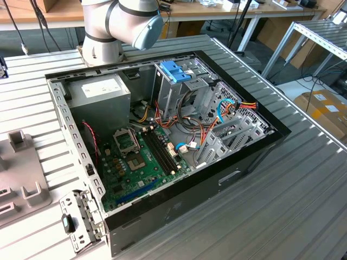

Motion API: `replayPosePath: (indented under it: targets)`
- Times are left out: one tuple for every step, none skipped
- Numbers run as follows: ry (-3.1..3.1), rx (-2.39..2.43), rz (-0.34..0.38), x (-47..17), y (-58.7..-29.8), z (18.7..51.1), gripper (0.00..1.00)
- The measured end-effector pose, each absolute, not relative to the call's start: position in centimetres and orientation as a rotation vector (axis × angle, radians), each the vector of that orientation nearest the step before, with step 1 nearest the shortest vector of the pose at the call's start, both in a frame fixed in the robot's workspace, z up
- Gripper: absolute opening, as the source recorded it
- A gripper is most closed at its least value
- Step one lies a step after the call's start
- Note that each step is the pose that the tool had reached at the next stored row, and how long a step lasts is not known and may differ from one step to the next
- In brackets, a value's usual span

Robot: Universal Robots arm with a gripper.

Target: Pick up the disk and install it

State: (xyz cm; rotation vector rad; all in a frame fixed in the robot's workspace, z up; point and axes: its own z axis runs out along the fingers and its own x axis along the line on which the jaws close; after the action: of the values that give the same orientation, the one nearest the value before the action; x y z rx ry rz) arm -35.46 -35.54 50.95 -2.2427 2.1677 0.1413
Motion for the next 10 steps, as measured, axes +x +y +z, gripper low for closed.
replayPosePath:
  targets:
    - [2.168, -2.243, 0.141, -35.41, -35.54, 50.95, 0.37]
    - [2.168, -2.243, 0.141, -35.34, -35.54, 50.95, 0.37]
    - [2.168, -2.243, 0.141, -35.29, -35.54, 50.95, 0.37]
    - [2.168, -2.243, 0.141, -35.24, -35.54, 50.95, 0.37]
    - [2.168, -2.243, 0.141, -35.18, -35.54, 50.95, 0.37]
    - [2.168, -2.243, 0.141, -35.13, -35.54, 50.95, 0.37]
    - [2.168, -2.243, 0.141, -35.04, -35.54, 50.95, 0.37]
    - [2.168, -2.243, 0.141, -34.95, -35.54, 50.95, 0.37]
    - [2.168, -2.243, 0.141, -34.91, -35.54, 50.95, 0.37]
    - [2.168, -2.243, 0.141, -34.86, -35.54, 50.95, 0.37]
